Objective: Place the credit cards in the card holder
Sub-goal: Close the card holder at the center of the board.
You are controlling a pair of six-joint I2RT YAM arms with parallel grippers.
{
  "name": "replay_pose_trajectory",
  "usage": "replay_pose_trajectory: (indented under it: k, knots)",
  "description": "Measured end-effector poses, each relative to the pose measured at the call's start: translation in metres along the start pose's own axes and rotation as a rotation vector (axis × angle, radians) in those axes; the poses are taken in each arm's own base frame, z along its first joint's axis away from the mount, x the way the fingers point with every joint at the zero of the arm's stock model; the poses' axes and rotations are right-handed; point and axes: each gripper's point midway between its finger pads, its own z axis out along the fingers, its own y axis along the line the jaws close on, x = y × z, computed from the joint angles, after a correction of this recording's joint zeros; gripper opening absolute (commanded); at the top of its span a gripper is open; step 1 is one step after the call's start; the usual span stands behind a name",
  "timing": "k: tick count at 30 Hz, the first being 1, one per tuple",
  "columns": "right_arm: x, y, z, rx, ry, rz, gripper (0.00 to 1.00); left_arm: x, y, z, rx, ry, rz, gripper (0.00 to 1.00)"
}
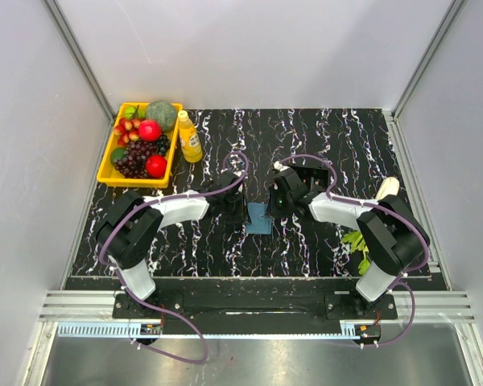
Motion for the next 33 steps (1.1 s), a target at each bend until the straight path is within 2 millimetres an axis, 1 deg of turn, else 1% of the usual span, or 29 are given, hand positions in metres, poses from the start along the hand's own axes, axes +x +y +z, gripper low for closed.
replay_pose_trajectory:
  k: [4,17,18,20,22,29,33]
  knots:
    - [0.002,0.003,0.0,-0.019,0.007,0.015,0.06,0.0,0.0,0.0,0.0,0.0,0.0,0.25]
    - [0.002,0.004,0.0,-0.03,-0.008,0.03,0.07,0.0,0.0,0.0,0.0,-0.001,0.0,0.25]
    - [0.001,0.005,0.0,-0.031,-0.009,0.027,0.06,0.0,0.0,0.0,0.0,-0.001,0.0,0.25]
    - [0.0,0.006,-0.002,-0.035,-0.015,0.02,0.03,0.0,0.0,0.0,0.0,-0.001,0.0,0.25]
    - [-0.001,0.008,-0.004,-0.04,-0.021,0.007,0.02,0.0,0.0,0.0,0.0,-0.001,0.0,0.25]
    - [0.012,0.013,-0.003,-0.037,0.009,-0.024,0.02,0.0,0.0,0.0,0.001,-0.001,0.0,0.25]
    - [0.013,0.013,-0.001,-0.039,0.013,-0.025,0.02,-0.001,0.0,0.0,0.0,-0.001,0.0,0.25]
